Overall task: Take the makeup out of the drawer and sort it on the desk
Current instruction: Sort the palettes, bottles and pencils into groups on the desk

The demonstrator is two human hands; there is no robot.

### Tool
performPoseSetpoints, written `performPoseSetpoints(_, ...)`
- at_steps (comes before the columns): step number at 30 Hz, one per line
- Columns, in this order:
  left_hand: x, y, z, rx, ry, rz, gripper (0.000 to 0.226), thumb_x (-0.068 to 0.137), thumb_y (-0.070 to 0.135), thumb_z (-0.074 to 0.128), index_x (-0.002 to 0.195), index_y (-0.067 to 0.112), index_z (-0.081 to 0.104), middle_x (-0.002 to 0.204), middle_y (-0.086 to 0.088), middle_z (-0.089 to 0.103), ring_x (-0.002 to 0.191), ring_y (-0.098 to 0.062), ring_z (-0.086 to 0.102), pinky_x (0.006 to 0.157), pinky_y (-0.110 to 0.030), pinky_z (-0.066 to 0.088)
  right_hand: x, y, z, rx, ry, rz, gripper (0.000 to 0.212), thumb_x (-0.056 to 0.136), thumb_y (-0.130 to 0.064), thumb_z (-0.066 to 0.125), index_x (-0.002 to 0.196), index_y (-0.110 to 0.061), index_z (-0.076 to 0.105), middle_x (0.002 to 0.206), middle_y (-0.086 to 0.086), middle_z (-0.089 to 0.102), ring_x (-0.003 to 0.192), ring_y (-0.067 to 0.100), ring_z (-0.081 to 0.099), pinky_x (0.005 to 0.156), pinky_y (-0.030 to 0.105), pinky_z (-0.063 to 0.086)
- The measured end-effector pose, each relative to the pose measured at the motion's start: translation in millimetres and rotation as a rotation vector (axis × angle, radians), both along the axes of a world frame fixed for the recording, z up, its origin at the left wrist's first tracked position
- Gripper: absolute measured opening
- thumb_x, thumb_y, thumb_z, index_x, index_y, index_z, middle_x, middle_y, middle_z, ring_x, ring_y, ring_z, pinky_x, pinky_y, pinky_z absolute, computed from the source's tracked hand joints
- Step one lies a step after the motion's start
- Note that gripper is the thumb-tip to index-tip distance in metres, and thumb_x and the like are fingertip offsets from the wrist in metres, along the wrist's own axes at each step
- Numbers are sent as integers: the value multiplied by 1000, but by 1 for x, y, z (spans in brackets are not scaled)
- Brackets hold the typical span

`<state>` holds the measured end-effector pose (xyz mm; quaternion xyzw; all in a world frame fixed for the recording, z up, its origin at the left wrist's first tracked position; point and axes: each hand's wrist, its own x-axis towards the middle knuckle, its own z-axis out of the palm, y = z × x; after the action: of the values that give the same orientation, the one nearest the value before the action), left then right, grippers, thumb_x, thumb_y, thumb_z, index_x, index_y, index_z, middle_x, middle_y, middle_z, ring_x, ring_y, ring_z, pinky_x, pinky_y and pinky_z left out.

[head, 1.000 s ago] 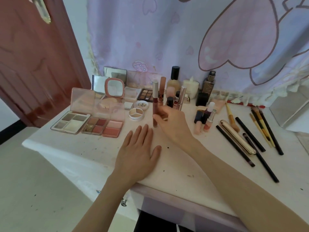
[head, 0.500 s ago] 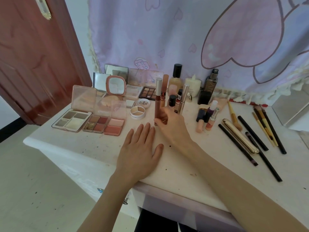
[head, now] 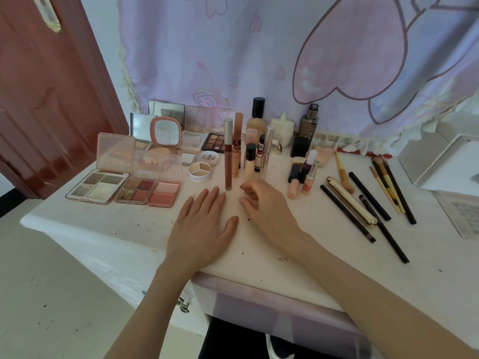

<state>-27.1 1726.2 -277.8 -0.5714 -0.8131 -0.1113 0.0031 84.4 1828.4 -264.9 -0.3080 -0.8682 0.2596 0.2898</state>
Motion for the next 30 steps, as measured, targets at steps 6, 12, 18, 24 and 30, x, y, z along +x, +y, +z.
performPoseSetpoints(6,3,-8,2,260,-119,-61,61,80,51,24,116,20,62,127,2,56,122,-21,48,104,-38,31,66,-14,-5,241,-228,96,28,96,-25,46,115,-11,62,125,2,57,112,16,54,91,28,46)
performPoseSetpoints(12,48,6,2,289,-112,-360,36,86,34,39,103,19,67,110,1,63,103,-19,59,90,-38,46,119,-5,11,357,-125,-98,29,87,-25,45,92,-9,69,88,3,67,80,19,63,71,32,52)
performPoseSetpoints(18,91,37,11,11,-55,-500,68,83,51,3,140,30,34,150,6,28,139,-14,20,113,-35,9,153,36,21,241,-215,-515,21,88,-18,59,106,-7,65,101,10,59,97,29,54,82,41,43)
performPoseSetpoints(24,102,60,8,-73,55,-532,68,82,52,-7,145,37,12,155,9,9,142,-13,2,113,-35,-2,159,50,19,148,-407,-574,28,90,-34,54,108,-14,61,106,5,56,103,23,49,87,36,42)
performPoseSetpoints(30,104,61,5,-28,11,-531,71,79,53,-7,144,38,17,154,12,13,142,-12,5,112,-32,-2,162,55,15,175,-376,-587,26,90,-30,50,99,-9,63,96,5,56,95,22,49,80,35,44)
